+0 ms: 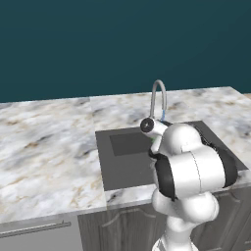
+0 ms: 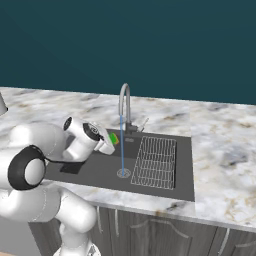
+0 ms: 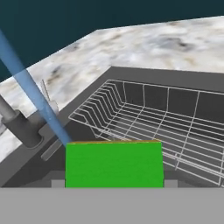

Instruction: Soak the sponge with water for a few seconds and then drop it inside the sink.

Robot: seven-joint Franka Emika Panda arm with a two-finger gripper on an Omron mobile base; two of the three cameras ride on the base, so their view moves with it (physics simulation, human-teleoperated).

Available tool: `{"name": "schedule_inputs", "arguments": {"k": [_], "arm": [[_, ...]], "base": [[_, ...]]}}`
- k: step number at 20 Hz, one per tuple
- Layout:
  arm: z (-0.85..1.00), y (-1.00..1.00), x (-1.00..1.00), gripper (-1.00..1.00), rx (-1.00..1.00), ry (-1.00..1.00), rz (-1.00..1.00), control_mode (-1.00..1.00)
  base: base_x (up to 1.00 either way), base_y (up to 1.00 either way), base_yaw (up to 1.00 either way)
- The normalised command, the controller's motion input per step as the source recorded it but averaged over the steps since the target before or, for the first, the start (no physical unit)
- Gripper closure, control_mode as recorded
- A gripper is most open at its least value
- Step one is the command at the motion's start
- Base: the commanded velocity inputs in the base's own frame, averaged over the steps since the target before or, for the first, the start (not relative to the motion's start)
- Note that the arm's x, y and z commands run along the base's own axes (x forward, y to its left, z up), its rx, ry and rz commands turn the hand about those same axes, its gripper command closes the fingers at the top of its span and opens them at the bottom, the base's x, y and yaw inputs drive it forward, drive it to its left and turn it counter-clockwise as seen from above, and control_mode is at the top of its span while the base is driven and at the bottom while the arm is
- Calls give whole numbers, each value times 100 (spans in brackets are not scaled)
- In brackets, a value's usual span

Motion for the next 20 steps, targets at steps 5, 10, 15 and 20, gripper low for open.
{"name": "schedule_inputs", "arguments": {"k": [5, 10, 15, 20], "arm": [[-12, 0, 19, 100, 0, 0, -3, -100], [-5, 0, 17, 100, 0, 0, -3, -100], [0, 0, 27, 100, 0, 0, -2, -100], [0, 0, 18, 100, 0, 0, 0, -100]], "base": [[0, 0, 0], [0, 0, 0], [0, 0, 0], [0, 0, 0]]}}
